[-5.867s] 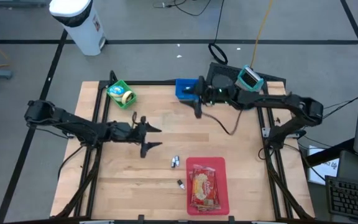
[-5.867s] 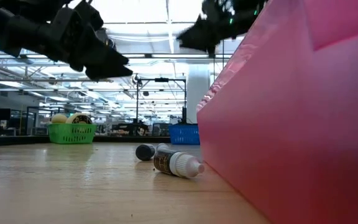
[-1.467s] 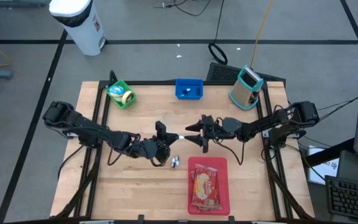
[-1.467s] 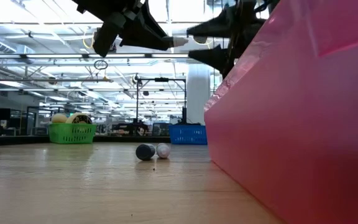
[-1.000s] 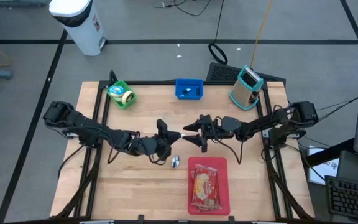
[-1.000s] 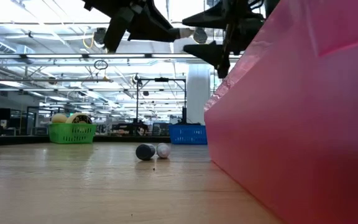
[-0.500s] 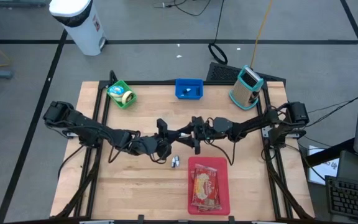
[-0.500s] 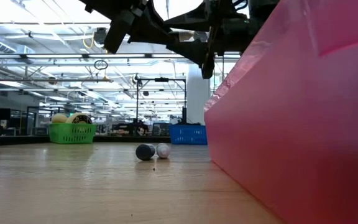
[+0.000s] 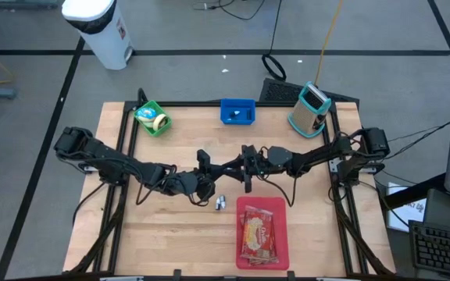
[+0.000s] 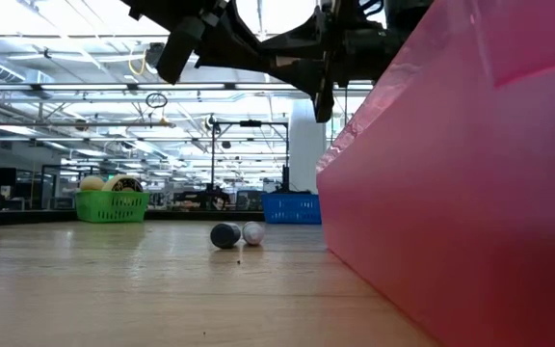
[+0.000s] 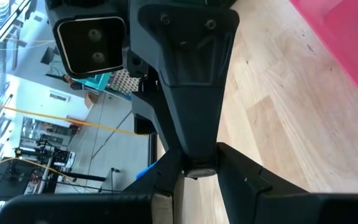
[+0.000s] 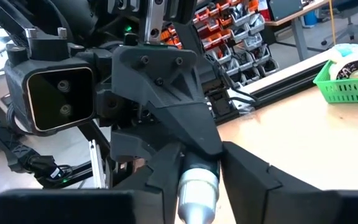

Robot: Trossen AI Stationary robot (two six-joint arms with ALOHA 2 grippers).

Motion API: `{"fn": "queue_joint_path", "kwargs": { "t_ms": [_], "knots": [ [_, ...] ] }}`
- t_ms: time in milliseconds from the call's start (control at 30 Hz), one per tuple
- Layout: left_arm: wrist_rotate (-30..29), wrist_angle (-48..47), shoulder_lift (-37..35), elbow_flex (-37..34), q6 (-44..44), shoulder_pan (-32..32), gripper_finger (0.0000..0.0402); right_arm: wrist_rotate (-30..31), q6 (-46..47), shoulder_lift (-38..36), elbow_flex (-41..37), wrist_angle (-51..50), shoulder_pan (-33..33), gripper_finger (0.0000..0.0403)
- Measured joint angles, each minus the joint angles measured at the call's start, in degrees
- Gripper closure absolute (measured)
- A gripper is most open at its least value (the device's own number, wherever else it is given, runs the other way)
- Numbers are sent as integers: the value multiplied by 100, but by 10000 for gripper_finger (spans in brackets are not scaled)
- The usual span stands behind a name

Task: Pick & Place Food Item
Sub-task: Put the bottom black food coloring into the blue bin

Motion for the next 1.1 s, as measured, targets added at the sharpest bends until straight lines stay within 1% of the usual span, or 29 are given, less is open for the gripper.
{"fn": "queue_joint_path", "kwargs": {
  "t_ms": [167,300,367,433,533,633,767,833,900,1000,1033,1100],
  "knots": [
    [-24,-5,0,0,9,0,321,2,-6,0,0,-26,0,319],
    [-44,7,2,-3,-46,0,318,0,-32,-9,2,-144,0,326],
    [-227,96,11,-7,-200,-4,308,-2,-32,-14,11,-175,0,326],
    [-454,145,11,-7,-305,-41,285,14,-51,-17,13,-193,-4,326],
    [-814,198,11,-7,-520,-153,236,2,-71,-17,13,-210,-4,327],
    [-906,250,-8,-7,-884,-267,187,-84,-83,-17,11,-222,-37,330],
    [-538,133,-153,-4,-1522,-331,140,-103,-104,1,-7,-367,-128,331],
    [-308,-268,-298,-2,-1969,-298,128,-71,-104,13,-14,-434,-222,331],
    [-8,-731,-412,-2,-2408,-152,121,-59,-83,3,-13,-387,-351,331],
    [296,-1432,-487,-10,-3138,154,122,-104,62,2,-11,-390,-628,331],
    [438,-1473,-487,-66,-3330,259,124,-194,119,2,2,-418,-766,331],
    [817,-1374,-483,-307,-3513,472,128,-321,196,2,177,-810,-1019,331]
  ]
}}
